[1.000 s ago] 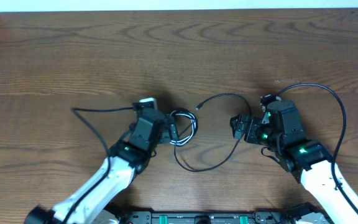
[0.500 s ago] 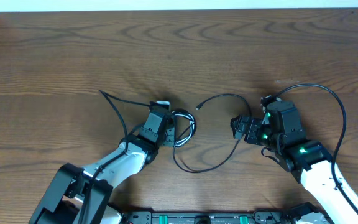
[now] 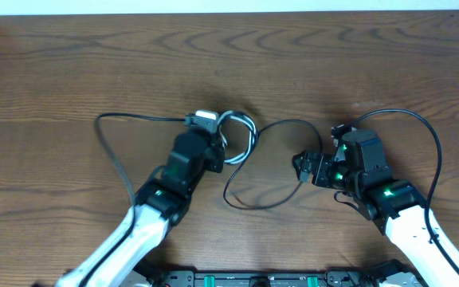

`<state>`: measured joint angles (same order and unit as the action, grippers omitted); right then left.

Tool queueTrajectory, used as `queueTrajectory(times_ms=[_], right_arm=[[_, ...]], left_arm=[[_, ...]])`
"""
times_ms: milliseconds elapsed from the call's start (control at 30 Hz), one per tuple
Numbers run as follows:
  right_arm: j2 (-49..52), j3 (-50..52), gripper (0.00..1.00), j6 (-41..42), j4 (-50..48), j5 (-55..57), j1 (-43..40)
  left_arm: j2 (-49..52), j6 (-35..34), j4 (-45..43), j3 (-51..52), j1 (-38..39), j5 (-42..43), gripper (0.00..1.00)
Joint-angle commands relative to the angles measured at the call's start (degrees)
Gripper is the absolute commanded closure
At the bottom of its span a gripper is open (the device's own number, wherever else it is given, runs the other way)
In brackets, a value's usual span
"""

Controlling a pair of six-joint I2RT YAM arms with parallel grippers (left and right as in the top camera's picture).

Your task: Untangle cables

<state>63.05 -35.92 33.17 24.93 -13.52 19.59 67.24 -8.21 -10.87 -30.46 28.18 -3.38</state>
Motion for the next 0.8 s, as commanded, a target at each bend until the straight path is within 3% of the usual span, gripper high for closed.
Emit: queueTrajectory(times_ms=[0, 133, 267, 567, 633, 667, 700, 733, 767], right_arm=[[-0.02, 0.07, 0.01, -4.17, -2.73, -11.39, 0.33], [-0.02, 0.07, 0.03, -6.67, -8.52, -22.51, 0.33], [-0.02, 0.07, 0.12, -4.74, -11.39, -23.41, 0.33], [-0.02, 0.07, 0.14, 1.25, -17.05, -31.89, 1.09], [-0.02, 0.07, 0.27, 2.58, -18.18, -32.39, 2.12], [-0.02, 0.07, 0.45, 3.19, -19.28, -33.42, 2.75], [-0.02, 0.07, 0.71, 3.93, -21.05, -34.97, 3.65], [-0.02, 0.07, 0.85, 5.38, -21.94, -35.12, 4.15], [-0.02, 0.07, 0.92, 8.0, -22.62, -35.1, 4.61]], left_arm=[[-5.05, 2.93, 0.92, -0.52, -0.2, -2.43, 0.92], [-7.87, 4.2, 2.99, -0.52, -0.2, -2.4, 0.92], [-8.7, 4.13, 2.19, -0.52, -0.2, 1.09, 0.92], [-8.81, 4.07, 1.11, -0.52, -0.09, 1.51, 0.92], [-8.79, 4.07, 1.18, -0.52, -0.09, 1.51, 0.92], [-8.74, 4.07, 1.18, -0.52, -0.09, 1.51, 0.92], [-8.74, 4.09, 1.18, -0.52, -0.09, 1.49, 0.92], [-8.74, 4.09, 1.18, -0.52, -0.09, 1.49, 0.92], [-8.74, 4.09, 1.18, -0.52, -0.09, 1.49, 0.92]])
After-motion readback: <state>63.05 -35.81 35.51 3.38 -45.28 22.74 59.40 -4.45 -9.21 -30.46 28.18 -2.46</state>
